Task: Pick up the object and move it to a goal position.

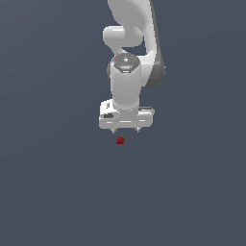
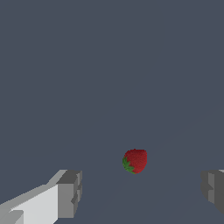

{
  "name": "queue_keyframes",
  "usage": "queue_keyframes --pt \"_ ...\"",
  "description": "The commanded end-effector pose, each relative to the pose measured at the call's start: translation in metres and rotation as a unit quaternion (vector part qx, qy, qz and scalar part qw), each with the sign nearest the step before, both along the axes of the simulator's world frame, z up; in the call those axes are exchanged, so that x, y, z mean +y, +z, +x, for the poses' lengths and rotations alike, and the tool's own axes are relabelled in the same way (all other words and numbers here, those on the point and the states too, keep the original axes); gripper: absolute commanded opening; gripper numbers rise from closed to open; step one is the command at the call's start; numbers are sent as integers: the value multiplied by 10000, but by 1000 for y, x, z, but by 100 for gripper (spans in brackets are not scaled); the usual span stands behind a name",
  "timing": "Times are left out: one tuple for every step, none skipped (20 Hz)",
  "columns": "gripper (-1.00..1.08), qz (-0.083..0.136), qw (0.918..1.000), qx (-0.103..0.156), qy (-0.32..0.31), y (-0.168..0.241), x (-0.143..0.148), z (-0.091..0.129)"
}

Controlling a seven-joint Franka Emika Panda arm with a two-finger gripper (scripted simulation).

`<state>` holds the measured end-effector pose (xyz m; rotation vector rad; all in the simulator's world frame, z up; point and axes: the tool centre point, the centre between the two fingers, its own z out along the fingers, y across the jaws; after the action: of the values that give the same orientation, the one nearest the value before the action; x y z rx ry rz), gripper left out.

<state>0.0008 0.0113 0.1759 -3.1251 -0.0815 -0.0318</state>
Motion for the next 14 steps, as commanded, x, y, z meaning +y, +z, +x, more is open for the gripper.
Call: queue_keyframes --pt "100 0 10000 0 0 0 0 0" --pt "100 -3 10000 1 -3 0 -1 0" --pt "100 -14 10000 5 -14 0 -3 0" --pt "100 -30 10000 11 -32 0 -7 -1" --pt "100 -53 10000 20 -58 1 -12 -2" --pt "100 -82 9999 31 -94 1 -18 -3" --pt "100 -109 9998 41 -131 2 -24 -4" --pt "100 -130 9998 49 -164 2 -29 -4" --pt "100 -143 9997 55 -192 3 -32 -5" --pt "100 -150 9996 58 -211 3 -34 -5" --pt "100 -151 9996 58 -220 3 -34 -5" --pt "100 -151 9996 58 -220 3 -34 -5" --pt "100 -146 9997 56 -208 3 -33 -5" --pt "100 -145 9997 55 -192 3 -32 -5"
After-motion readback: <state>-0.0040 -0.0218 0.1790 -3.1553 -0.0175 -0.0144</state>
